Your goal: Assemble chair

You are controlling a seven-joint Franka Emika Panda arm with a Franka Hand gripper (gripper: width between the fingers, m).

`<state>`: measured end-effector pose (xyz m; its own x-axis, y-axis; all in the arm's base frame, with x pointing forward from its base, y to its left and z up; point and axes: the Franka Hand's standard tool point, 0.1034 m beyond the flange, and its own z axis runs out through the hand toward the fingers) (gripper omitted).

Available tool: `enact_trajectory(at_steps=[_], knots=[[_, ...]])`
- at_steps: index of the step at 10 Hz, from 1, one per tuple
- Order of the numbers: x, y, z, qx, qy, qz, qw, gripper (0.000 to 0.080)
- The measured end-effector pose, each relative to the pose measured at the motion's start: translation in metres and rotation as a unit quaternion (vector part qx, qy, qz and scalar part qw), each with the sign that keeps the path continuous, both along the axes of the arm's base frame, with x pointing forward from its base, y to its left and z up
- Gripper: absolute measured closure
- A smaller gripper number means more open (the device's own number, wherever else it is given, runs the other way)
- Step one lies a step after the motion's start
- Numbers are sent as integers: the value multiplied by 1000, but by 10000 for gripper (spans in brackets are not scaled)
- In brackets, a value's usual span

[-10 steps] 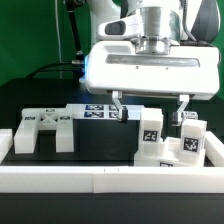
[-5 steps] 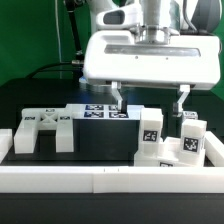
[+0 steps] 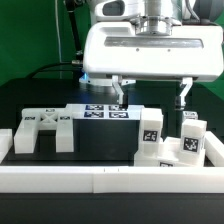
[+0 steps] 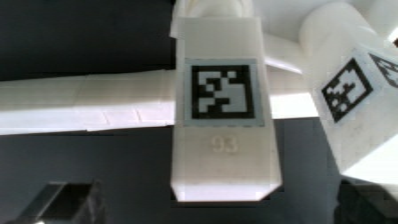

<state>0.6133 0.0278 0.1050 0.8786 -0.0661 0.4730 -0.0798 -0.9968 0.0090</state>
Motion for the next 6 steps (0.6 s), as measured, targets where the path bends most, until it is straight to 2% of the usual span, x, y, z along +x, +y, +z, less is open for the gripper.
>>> enact_trajectory(at_steps=[1,2,6], knots=[[-2,-4,-5,1,24,3,1000,151],[-3,-5,-9,13,75,2,997,151],[4,-2,-9,43,206,2,978,151]])
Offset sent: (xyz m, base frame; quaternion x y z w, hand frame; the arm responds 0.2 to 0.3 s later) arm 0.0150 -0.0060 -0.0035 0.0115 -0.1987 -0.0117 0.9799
